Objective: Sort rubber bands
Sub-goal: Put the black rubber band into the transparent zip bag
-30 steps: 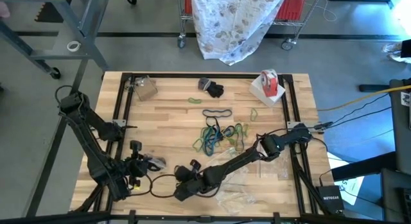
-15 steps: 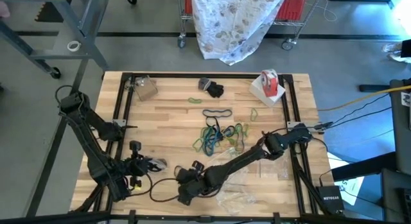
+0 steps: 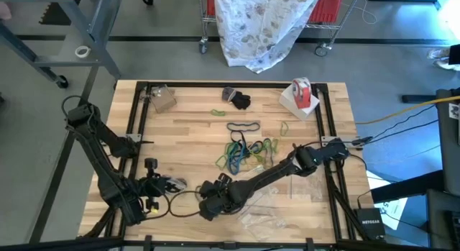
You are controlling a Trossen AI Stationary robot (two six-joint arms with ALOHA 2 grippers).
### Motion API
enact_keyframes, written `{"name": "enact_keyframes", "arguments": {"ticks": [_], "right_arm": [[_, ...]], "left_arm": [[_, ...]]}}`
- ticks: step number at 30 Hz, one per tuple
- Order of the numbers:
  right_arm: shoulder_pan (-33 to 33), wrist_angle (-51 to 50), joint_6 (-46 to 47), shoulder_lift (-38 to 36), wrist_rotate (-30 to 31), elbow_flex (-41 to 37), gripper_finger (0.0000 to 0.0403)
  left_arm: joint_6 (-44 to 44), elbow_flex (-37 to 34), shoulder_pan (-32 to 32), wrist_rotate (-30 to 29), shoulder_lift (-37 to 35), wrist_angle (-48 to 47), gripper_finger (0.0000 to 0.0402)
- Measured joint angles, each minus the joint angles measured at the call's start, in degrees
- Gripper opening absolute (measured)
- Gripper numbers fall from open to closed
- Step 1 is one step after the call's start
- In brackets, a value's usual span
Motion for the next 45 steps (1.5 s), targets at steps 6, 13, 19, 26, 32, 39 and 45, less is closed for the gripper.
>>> {"name": "enact_keyframes", "arguments": {"ticks": [6, 13, 19, 26, 32, 39, 45], "right_arm": [[-1.73, 6.40, 0.00, -0.02, -6.75, -3.22, 0.0225], [-1.87, 9.10, -1.20, -0.02, -12.35, -3.23, 0.0225], [-1.90, 9.99, -1.94, -0.02, -14.50, -3.23, 0.0225], [-1.81, 13.39, -3.89, -0.04, -16.50, -3.23, 0.0225], [-1.81, 13.80, -4.47, 0.35, -11.28, -3.27, 0.0225], [-1.28, 13.70, -4.62, 1.86, -7.66, -3.32, 0.0225], [0.66, 14.27, -6.23, 2.97, 0.04, -3.29, 0.0225]], "left_arm": [[0.53, 0.00, 0.00, 0.02, 0.00, 0.01, 0.0000], [1.95, 0.00, 0.00, 0.02, 0.00, -0.03, 0.0000], [2.08, 0.00, 0.00, 0.02, 0.00, 0.00, 0.0000], [2.03, 0.00, 0.00, 0.02, 0.00, 0.01, 0.0000], [2.06, 0.00, 0.00, 0.02, 0.00, 0.02, 0.0000], [1.93, 0.00, 0.00, 0.02, 0.00, 0.26, 0.0000], [1.97, 0.00, 0.02, 0.02, 0.00, 1.75, 0.0000]]}}
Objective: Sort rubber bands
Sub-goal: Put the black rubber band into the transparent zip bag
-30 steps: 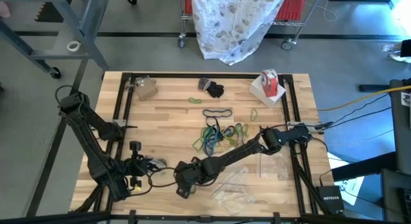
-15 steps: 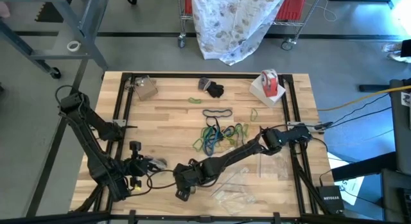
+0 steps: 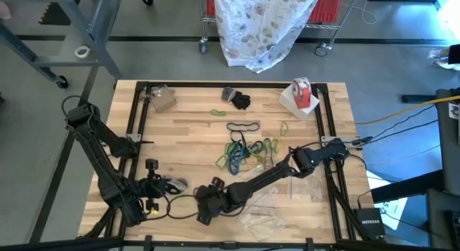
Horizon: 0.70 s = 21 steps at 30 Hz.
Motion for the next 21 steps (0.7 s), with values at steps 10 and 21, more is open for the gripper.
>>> {"name": "enact_keyframes", "arguments": {"ticks": [10, 21], "right_arm": [[2.25, 5.29, -0.38, 4.34, 15.85, 0.12, 0.0225], [1.38, 4.60, 3.13, 5.91, 18.61, 0.10, 0.0066]], "left_arm": [[0.02, 0.00, 0.07, 0.00, 0.02, 3.51, 0.0000], [-4.28, 0.00, 0.07, 0.00, 0.02, 4.33, 0.0000]]}}
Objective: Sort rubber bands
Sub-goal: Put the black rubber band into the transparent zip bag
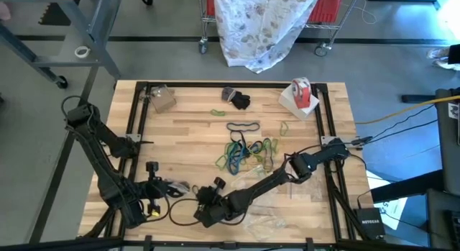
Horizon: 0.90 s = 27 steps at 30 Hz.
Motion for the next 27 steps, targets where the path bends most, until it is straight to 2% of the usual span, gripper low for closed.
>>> {"name": "enact_keyframes", "arguments": {"ticks": [2, 3, 6, 10, 17, 21, 27], "right_arm": [[-0.21, -0.48, -0.24, -0.06, -0.79, 0.02, 0.0020], [-0.22, -0.76, -0.82, -0.26, -1.25, 0.01, 0.0012], [0.42, -1.87, -1.05, -1.47, -1.39, -0.03, 0.0010], [2.30, -5.96, -3.64, -4.59, 1.44, -0.68, 0.0004], [5.14, -7.44, -11.52, -14.66, -1.24, -0.32, 0.0002], [6.36, -3.05, -22.60, -17.84, -2.23, -0.38, 0.0001], [4.54, 5.72, -39.74, -20.22, -5.16, -0.19, 0.0001]], "left_arm": [[-1.16, 0.00, 0.00, 0.00, 0.00, -0.03, 0.0000], [-1.97, 0.00, 0.00, 0.00, 0.00, 0.02, 0.0000], [-4.50, -0.02, 0.00, 0.00, 0.00, 0.82, 0.0000], [-5.69, -1.25, 0.00, 0.00, 0.00, 4.52, 0.0000], [-3.81, -5.25, 0.17, 0.00, 0.15, 13.97, 0.0000], [-2.65, -6.64, 0.94, -0.09, 0.15, 19.70, 0.0000], [4.76, -8.65, 3.14, -0.18, 0.15, 31.84, 0.0000]]}}
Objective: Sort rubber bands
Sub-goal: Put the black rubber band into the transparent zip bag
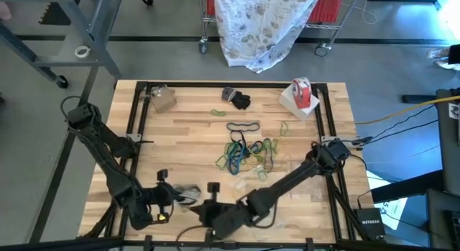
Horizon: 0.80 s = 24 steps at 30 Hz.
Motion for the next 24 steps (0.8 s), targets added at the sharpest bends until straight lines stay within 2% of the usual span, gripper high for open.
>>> {"name": "enact_keyframes", "arguments": {"ticks": [6, 10, 13, 24], "right_arm": [[-3.11, 10.32, -11.61, 0.28, -1.89, -0.13, 0.0001], [-4.80, 14.66, -16.66, 0.28, -6.81, -0.07, 0.0001], [-5.70, 15.48, -17.05, 0.33, -8.64, -0.07, 0.0001], [-5.86, 16.42, -17.28, 0.35, -7.15, -0.12, 0.0001]], "left_arm": [[4.56, -0.08, 1.68, -0.02, 0.00, 5.53, 0.0000], [6.47, -0.08, 2.38, -0.04, 0.00, 8.84, 0.0000], [5.88, -0.08, 2.98, -0.11, -0.01, 9.69, 0.0000], [1.15, 0.01, 5.09, -1.00, -0.10, 9.91, 0.0000]]}}
